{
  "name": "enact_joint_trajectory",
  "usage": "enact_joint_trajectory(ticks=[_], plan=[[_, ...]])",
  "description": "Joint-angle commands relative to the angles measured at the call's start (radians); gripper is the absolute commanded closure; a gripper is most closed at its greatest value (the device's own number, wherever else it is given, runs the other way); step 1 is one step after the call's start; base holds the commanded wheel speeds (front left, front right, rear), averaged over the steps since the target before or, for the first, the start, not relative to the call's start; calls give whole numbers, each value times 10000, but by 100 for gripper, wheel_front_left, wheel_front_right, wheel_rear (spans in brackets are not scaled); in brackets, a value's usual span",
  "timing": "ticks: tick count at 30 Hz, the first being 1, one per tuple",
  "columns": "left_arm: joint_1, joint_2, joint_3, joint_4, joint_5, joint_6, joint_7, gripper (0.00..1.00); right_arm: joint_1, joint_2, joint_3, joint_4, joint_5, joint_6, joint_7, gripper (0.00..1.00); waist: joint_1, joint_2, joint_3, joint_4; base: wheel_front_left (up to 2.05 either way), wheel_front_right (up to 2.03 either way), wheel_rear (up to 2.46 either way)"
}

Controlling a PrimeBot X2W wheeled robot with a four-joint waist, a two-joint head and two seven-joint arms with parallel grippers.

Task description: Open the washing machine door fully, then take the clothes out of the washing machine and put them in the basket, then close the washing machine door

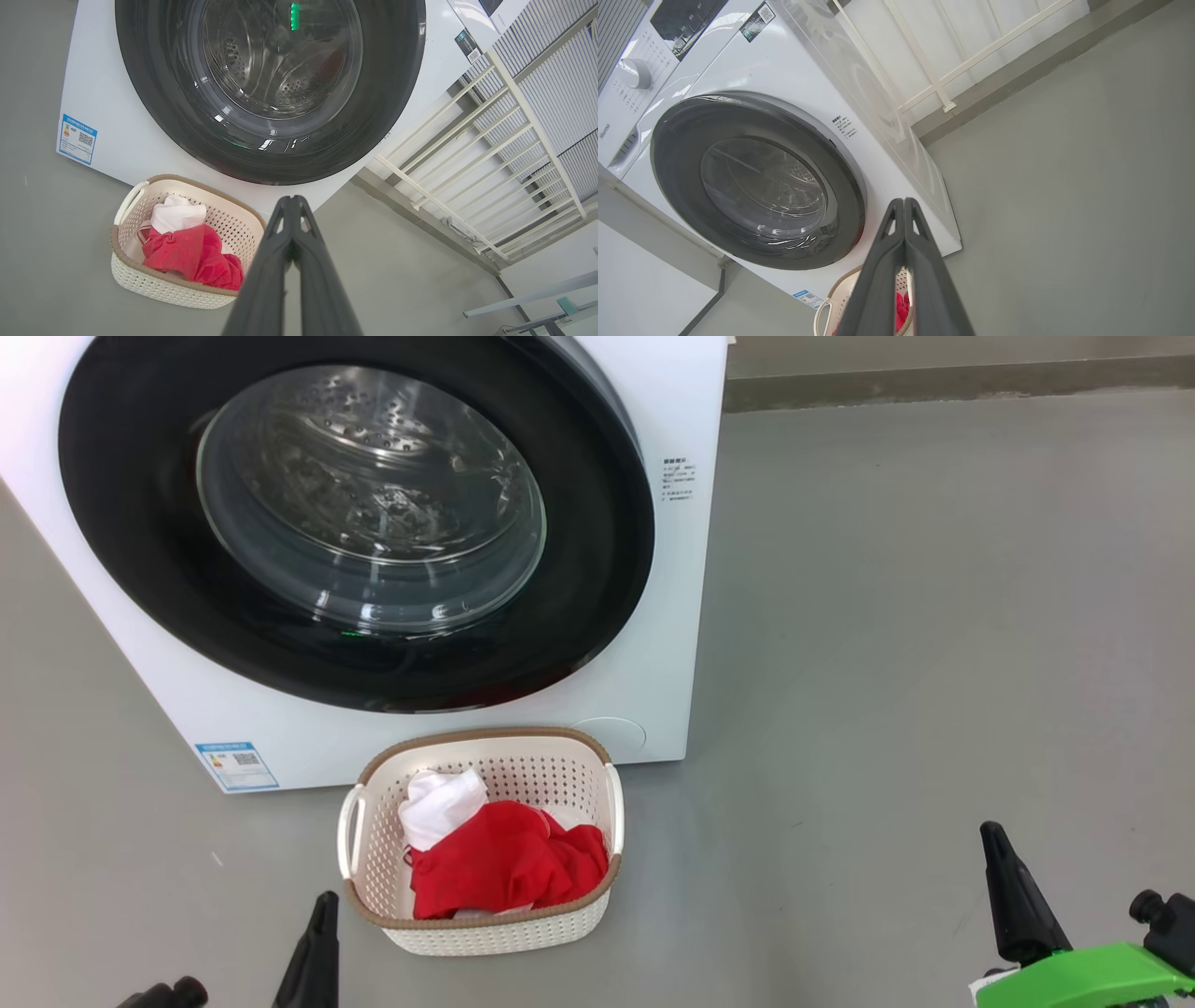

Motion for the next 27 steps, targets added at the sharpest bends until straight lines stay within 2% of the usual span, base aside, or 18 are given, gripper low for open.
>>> enact_joint_trajectory(ticks=[1,27], plan=[[-424,111,240,-161,-278,-104,41,100,-494,-182,69,-197,317,-4,68,100,-1,0,5,3,0,0,0],[-857,136,598,252,-3224,-311,772,100,-987,-248,24,143,3294,-7,805,100,-1,0,107,77,0,0,0]])
